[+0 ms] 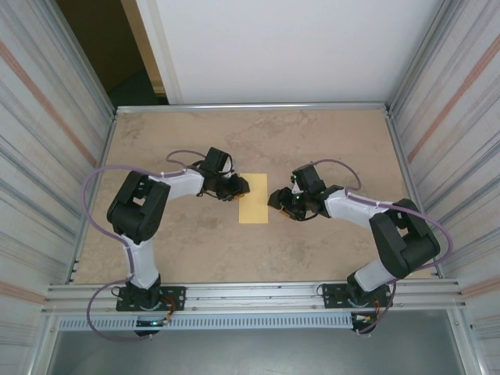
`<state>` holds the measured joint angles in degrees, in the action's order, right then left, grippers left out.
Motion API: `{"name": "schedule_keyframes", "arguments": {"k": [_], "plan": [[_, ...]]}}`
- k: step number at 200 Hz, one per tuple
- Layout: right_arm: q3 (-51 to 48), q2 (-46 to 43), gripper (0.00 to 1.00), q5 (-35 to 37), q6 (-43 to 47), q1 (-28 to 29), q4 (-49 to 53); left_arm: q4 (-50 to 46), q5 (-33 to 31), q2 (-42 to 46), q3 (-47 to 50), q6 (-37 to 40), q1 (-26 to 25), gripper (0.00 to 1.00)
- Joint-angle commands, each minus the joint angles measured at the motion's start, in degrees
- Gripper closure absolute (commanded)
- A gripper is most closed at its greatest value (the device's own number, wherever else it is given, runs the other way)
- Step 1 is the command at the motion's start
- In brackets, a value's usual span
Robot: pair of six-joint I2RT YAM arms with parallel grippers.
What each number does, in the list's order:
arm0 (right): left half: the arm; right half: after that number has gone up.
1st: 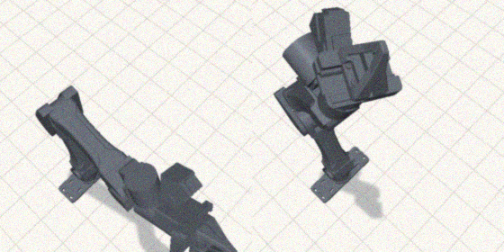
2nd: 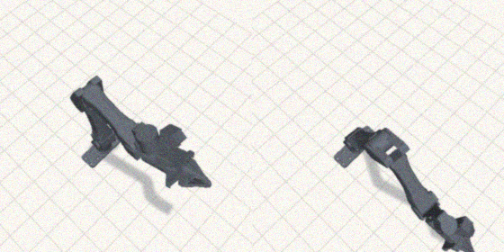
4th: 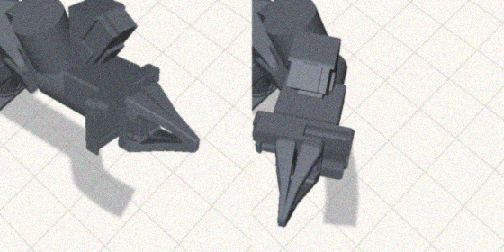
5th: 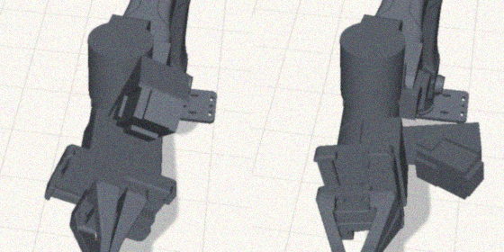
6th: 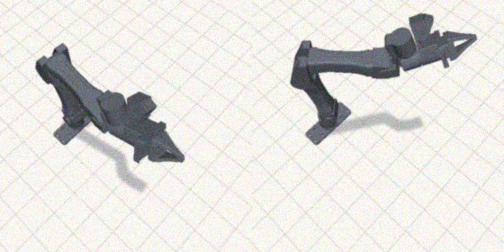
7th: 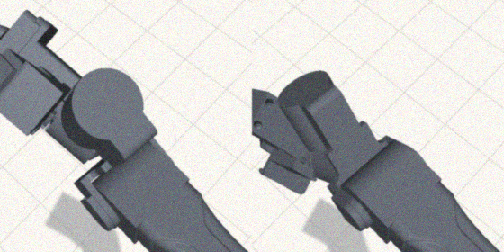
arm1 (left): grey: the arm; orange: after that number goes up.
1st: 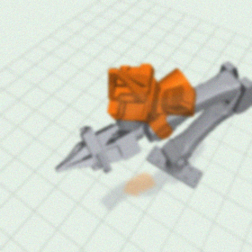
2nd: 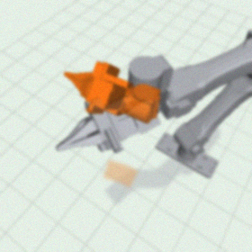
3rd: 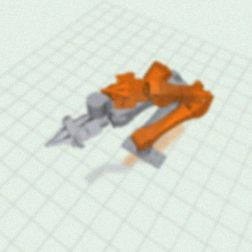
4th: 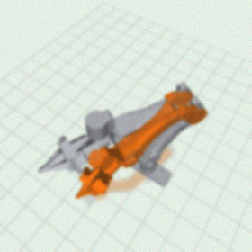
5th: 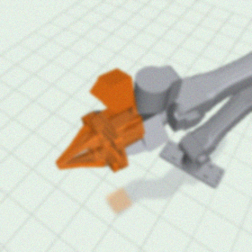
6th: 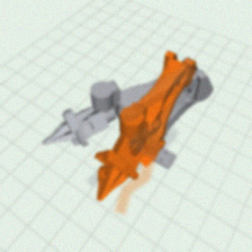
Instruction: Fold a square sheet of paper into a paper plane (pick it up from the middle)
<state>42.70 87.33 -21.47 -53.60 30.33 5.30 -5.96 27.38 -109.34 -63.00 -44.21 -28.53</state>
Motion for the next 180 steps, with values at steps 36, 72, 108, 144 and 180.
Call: {"name": "schedule_keyframes", "arguments": {"k": [36,72,108,144,180], "plan": [[-1.5,-0.8,0.49,0.8,-2.0,1.1,-0.2,-1.7,-1.0,-2.3,1.4,-2.1,0.5,0.72],[-1.4,0.1,0.49,-0.1,-4.2,2.8,-1.5,-2.4,-2.0,-2.2,2.5,-4.2,0.2,0.72],[-0.1,3.2,0.53,-0.7,-5.4,4.1,-2.6,-3.5,-3.2,-2.3,3.1,-6.4,0.2,0.72],[0.7,5.1,0.59,-0.6,-5.4,4.5,-2.6,-3.9,-2.9,-2.8,2.7,-6.6,0.2,0.72],[1.4,6.6,0.65,-1.2,-4.9,4.7,-2.8,-3.9,-2.4,-3.0,2.8,-6.6,0.2,0.72]]}}
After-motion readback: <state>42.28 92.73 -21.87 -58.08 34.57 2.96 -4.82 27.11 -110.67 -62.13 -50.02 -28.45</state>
